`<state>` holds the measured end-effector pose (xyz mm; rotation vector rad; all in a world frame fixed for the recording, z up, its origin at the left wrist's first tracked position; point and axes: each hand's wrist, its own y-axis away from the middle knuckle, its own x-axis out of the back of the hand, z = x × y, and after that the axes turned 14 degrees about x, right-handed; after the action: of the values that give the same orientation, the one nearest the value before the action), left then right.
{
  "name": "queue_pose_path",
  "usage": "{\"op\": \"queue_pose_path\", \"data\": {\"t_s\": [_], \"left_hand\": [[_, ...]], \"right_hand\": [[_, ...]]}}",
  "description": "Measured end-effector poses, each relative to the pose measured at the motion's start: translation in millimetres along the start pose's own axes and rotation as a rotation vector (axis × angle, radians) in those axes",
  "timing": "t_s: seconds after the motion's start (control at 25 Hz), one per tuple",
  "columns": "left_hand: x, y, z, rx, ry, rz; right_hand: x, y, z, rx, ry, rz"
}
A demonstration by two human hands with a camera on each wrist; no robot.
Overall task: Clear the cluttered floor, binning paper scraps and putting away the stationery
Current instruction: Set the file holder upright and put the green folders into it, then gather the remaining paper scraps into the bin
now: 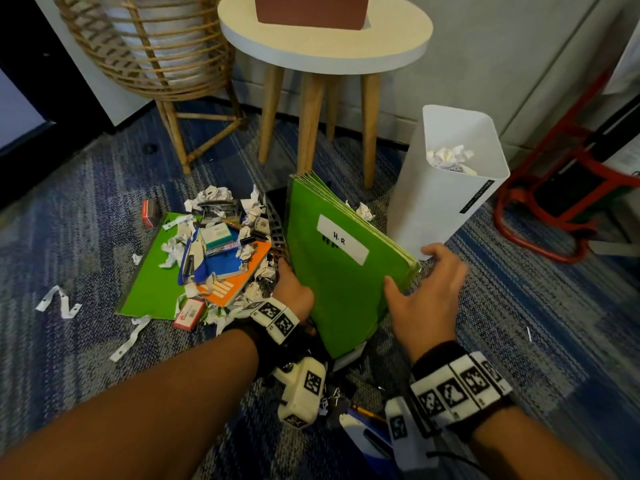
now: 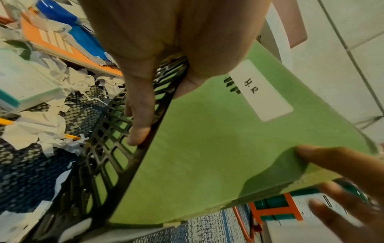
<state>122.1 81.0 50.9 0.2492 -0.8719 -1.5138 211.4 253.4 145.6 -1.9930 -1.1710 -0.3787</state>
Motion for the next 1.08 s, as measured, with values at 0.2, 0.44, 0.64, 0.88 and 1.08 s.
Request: {"op": "queue_pose_path", "data": {"t_s": [0.2,0.44,0.64,0.88,1.08], "left_hand": [[-6.7,15.3,8.7,-0.048,0.046,-0.069],[-9.0,31.0,20.5,-0.07,0.014,-0.206],[-11.6,51.1,26.1,-0.004,0.0,-0.307],[-16.6,63.6,33.1,-0.098,-0.134,-0.392],[-0.3,47.7,25.1,-0.113,-0.367,-0.267]], "right_hand": [[-14.9,2.2,30.0,-0.487,-0.363,-0.234],[-27.7,33.9,58.5,-0.642,-0.243,-0.417],[-25.0,49.6,74.1,-0.589,-0.226,-0.277],[8.1,52.2,98.3,-0.646,-0.186,-0.103],[47.2,31.3,127.8,-0.588,-0.015,-0.116]]}}
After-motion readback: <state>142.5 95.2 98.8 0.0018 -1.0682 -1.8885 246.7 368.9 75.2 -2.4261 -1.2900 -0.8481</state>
